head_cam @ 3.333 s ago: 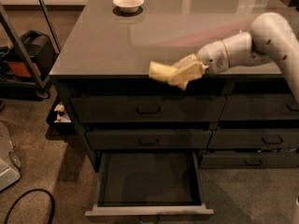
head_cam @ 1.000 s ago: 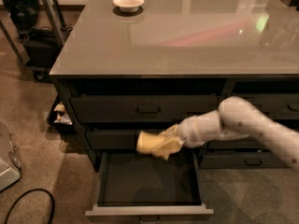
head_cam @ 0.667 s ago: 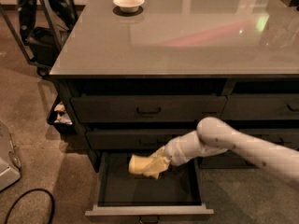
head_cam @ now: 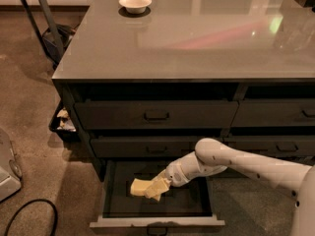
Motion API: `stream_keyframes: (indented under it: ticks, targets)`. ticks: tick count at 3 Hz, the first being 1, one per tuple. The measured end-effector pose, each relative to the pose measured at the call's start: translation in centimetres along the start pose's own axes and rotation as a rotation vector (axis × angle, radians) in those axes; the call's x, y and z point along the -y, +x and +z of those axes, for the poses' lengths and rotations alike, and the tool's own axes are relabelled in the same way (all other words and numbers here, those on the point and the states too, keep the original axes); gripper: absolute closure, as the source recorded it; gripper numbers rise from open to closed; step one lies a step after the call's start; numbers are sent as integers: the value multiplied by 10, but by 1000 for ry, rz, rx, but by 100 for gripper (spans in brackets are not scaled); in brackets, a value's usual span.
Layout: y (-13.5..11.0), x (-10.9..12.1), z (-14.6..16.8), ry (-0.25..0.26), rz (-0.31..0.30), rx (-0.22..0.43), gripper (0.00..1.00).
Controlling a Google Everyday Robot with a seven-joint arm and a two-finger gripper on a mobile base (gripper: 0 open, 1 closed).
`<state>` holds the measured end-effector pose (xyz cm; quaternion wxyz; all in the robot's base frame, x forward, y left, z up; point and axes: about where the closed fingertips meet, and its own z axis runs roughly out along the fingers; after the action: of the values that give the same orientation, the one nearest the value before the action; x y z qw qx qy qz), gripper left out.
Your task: Place sponge into bottom drawer
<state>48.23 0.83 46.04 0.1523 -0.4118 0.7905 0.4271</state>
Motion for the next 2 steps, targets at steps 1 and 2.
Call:
stream_keyframes:
  ticks: [1, 2]
  targets:
    - [0, 7, 4, 36, 42, 5, 100]
    - [13, 50, 19, 168, 198, 48, 100]
